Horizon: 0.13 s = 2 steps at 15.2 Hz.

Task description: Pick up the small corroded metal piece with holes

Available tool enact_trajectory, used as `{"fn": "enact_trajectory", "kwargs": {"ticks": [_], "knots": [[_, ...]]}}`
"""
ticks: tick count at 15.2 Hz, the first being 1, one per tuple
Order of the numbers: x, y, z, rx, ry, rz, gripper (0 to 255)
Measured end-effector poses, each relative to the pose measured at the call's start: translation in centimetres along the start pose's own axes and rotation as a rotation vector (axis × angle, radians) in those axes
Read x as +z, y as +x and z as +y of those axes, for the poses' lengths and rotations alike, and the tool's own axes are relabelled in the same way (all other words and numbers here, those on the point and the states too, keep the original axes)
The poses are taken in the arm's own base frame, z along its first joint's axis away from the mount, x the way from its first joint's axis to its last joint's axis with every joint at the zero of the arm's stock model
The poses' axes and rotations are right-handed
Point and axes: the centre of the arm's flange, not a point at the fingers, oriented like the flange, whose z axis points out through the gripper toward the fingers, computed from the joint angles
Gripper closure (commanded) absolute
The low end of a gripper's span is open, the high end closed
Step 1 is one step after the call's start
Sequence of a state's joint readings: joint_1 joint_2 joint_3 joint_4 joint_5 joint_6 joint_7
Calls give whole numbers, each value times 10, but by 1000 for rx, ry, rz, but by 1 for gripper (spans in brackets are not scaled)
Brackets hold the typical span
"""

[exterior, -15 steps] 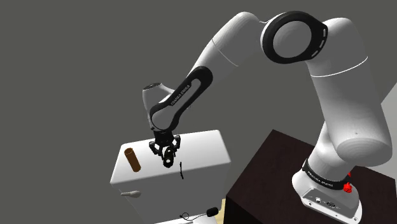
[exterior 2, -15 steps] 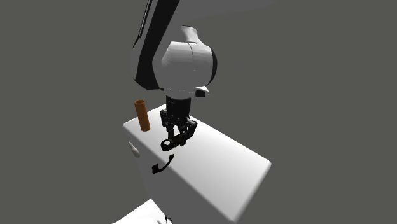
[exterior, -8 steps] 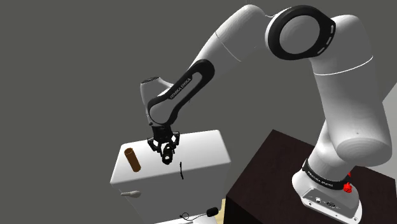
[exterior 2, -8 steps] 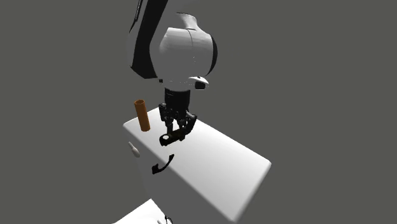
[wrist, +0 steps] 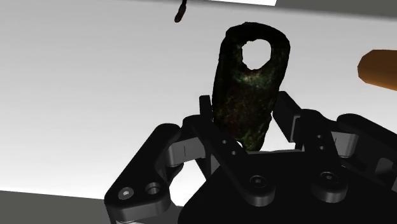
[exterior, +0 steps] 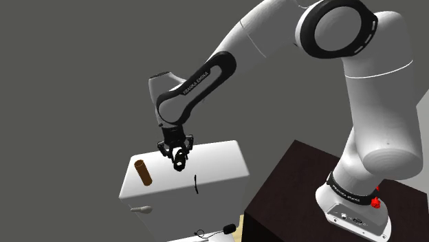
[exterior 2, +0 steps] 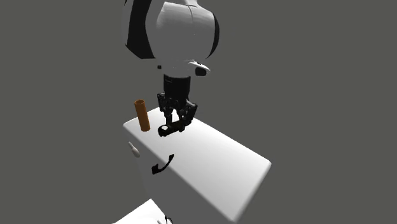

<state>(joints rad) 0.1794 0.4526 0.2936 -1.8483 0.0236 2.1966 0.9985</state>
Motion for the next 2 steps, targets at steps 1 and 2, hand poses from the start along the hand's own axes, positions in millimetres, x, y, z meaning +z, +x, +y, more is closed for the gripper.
{"fn": "enact_trajectory", "kwargs": {"ticks": [1,2], "knots": [[-4,-2,0,0,0,0,255],[-9,-2,0,0,0,0,255]]}}
